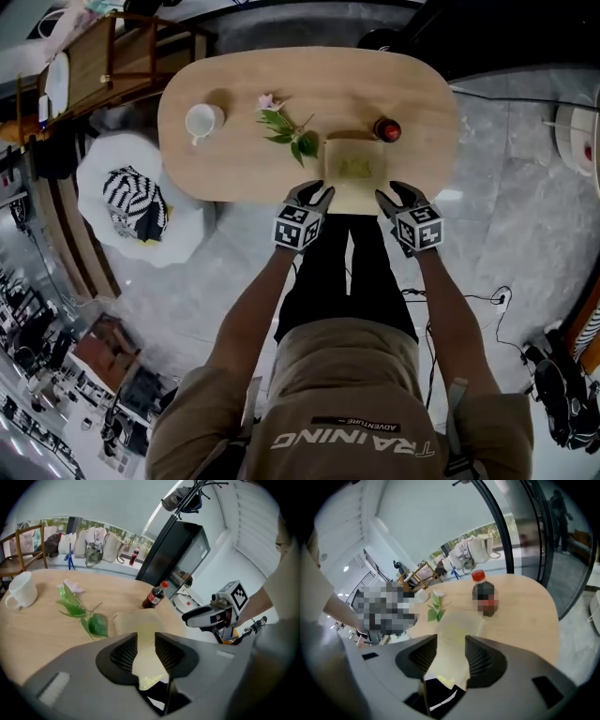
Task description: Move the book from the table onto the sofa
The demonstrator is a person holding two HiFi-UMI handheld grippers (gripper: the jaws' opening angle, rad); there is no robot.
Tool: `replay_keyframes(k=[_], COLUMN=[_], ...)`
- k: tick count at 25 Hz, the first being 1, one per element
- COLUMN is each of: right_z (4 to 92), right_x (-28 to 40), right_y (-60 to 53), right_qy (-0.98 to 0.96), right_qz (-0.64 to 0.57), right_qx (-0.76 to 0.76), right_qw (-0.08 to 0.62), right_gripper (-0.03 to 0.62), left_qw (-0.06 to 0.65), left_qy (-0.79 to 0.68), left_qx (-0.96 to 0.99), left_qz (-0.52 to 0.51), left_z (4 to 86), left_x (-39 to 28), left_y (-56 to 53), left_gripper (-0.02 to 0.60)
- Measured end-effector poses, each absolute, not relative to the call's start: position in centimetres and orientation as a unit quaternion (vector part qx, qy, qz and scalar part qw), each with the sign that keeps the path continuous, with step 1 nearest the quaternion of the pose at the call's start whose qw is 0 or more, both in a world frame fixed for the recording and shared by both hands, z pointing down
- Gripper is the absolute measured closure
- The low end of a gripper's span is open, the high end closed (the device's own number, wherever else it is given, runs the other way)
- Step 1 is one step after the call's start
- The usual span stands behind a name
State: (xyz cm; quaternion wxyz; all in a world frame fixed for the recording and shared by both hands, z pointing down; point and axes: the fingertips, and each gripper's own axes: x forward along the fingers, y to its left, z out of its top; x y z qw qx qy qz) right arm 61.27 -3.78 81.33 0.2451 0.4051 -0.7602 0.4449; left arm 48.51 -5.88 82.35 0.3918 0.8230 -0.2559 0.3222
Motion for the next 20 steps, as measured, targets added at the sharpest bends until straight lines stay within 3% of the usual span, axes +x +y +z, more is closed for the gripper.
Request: replay_keyframes(k=[7,20], right_z=[87.5,91.7], right_x=[61.2,61.5], right_y=[-1.6,-1.3], right_qy=[-0.733,-0.704], right_qz=[0.504,0.577], right_qx=[0.369,0.343], right_qw=[0.270,0.233], right_gripper=[0.412,0.391], left_qw=[0.507,0.555], left_qy=[-0.264,-0.235], left_qx=[0.743,0.716], left_qz=[0.347,0.353], left_z=[89.1,93.1], left_x=[48.3,48.8], left_y=[-4.4,-3.9], left_gripper=[0.373,0.351])
